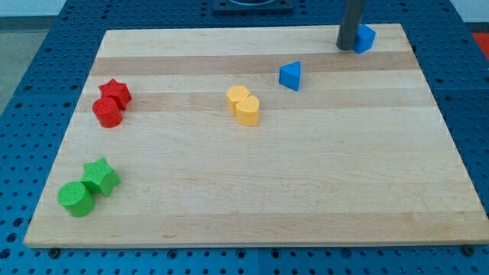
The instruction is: Slide the blue cube to the top right
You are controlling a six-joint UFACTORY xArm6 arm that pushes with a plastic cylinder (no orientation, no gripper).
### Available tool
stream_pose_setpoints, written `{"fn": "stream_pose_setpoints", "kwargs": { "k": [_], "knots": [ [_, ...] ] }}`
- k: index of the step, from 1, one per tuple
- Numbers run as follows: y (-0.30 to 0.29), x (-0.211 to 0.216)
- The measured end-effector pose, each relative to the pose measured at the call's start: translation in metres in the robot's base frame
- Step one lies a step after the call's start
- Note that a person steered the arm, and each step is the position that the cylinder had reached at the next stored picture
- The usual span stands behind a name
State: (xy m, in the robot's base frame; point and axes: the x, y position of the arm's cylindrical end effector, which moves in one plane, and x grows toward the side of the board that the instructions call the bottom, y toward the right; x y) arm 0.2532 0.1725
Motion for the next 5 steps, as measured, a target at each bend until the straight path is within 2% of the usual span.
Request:
{"fn": "stream_pose_setpoints", "kwargs": {
  "k": [2, 5],
  "knots": [
    [0.002, 0.014],
    [0.016, 0.008]
  ]
}}
